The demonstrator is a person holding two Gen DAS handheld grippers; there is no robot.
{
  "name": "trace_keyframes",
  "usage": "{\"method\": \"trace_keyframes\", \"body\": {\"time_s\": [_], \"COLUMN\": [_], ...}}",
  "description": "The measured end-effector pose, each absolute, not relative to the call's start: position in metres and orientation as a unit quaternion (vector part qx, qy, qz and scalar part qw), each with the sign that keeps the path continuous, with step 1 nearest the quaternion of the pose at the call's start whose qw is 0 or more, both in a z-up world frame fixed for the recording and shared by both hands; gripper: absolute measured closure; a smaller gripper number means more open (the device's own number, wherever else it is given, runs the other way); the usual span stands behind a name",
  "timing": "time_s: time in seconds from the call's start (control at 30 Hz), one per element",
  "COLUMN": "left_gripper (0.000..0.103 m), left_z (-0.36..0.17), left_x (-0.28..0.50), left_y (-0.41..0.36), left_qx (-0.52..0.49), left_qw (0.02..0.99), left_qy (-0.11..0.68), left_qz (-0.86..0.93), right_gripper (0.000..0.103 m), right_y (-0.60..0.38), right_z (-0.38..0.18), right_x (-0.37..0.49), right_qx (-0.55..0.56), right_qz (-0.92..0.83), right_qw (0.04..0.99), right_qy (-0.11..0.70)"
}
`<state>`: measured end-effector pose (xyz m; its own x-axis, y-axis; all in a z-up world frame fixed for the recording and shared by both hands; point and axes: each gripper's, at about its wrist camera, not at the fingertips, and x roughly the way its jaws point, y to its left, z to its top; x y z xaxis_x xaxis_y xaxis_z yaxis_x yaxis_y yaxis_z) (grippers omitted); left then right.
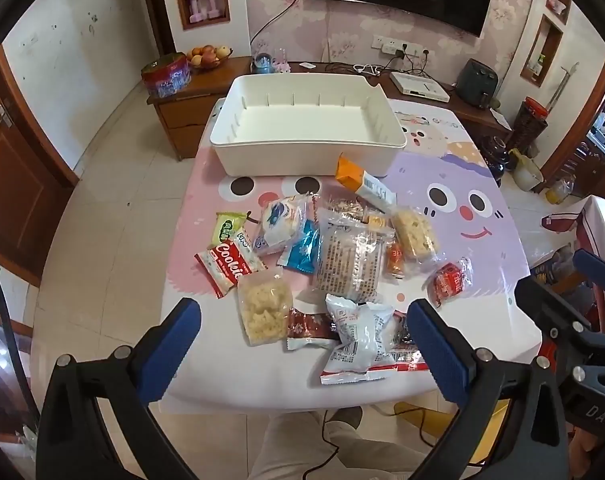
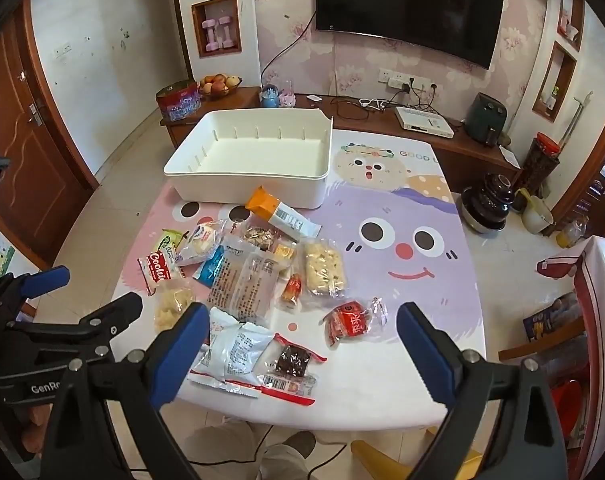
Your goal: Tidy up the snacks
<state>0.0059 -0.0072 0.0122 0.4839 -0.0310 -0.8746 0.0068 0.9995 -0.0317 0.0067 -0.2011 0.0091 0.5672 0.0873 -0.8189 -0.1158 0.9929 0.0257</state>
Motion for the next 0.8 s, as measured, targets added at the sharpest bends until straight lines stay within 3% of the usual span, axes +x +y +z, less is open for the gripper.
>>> {"method": "trace_keyframes", "body": {"time_s": [0.8], "left_gripper": [0.001], "left_z": [0.0181], "left_x": [0.0011], "left_y": [-0.0098], "left_qx": [-0.006], "left_qw": [0.871], "left_qy": [0.491], "left_qz": [-0.004], "right_gripper": [0.008], "right_y": [-0.2002], "right_z": [0.0143], "right_x": [0.0139], "right_qx": [-0.015], "right_qz": [0.062], "right_qw": [0.88], "right_qy": [0.47]}}
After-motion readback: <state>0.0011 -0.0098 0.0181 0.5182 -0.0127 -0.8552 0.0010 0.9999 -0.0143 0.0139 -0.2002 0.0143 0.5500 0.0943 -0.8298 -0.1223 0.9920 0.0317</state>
